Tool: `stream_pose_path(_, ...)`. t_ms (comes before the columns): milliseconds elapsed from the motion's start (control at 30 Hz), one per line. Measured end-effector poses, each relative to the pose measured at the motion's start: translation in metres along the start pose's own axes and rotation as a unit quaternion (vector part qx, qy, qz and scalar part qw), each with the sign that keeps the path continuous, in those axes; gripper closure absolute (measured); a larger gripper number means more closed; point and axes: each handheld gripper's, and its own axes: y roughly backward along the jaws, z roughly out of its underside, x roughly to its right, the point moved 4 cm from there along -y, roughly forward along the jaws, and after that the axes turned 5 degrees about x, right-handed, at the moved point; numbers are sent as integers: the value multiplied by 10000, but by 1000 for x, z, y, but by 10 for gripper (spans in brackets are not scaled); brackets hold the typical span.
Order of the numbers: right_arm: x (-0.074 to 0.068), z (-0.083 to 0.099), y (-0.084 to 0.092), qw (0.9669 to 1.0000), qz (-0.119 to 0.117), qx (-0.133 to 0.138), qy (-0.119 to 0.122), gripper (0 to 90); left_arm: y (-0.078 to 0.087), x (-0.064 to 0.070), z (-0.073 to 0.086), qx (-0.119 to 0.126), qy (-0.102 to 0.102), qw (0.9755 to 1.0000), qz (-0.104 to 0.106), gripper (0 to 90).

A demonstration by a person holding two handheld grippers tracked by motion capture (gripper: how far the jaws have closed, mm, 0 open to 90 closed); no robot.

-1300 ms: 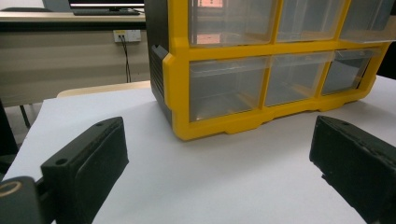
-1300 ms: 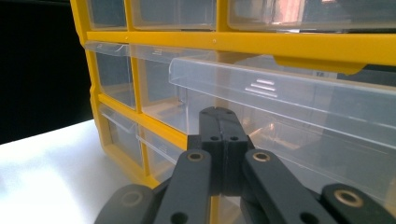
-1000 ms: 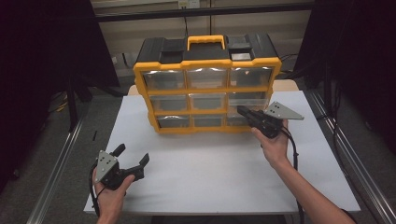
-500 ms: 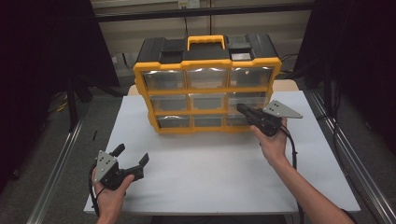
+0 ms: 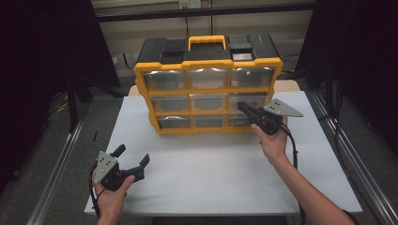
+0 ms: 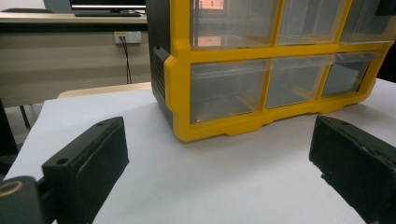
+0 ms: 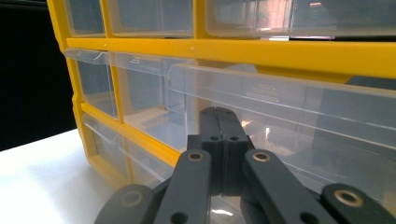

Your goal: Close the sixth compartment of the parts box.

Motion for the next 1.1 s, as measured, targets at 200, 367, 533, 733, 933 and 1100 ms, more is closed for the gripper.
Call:
stream_pose_path(200, 2, -1, -3, 10000, 59, 13, -5, 900, 0, 0, 0, 4, 11, 10000, 14, 46)
stream_pose_path(367, 3, -1, -5, 9999, 102, -25, 1, 900, 0, 0, 0, 16, 24, 10000, 2, 46)
stream_pose_path(533, 4, -1, -7, 9999, 104, -13, -17, 900, -1, 1, 0, -16, -17, 10000, -39, 46)
stream_pose_path(733, 6, -1, -9, 9999, 123, -34, 8, 900, -1, 1, 0, -29, -11, 10000, -27, 46)
stream_pose_path(933, 8, -1, -12, 9998, 177, -20, -32, 900, -2, 1, 0, -11, -16, 10000, -18, 46)
stream_pose_path(1100, 9, -1, -13, 9999, 132, -64, 18, 900, -6, 1, 1, -46, 29, 10000, -8, 46)
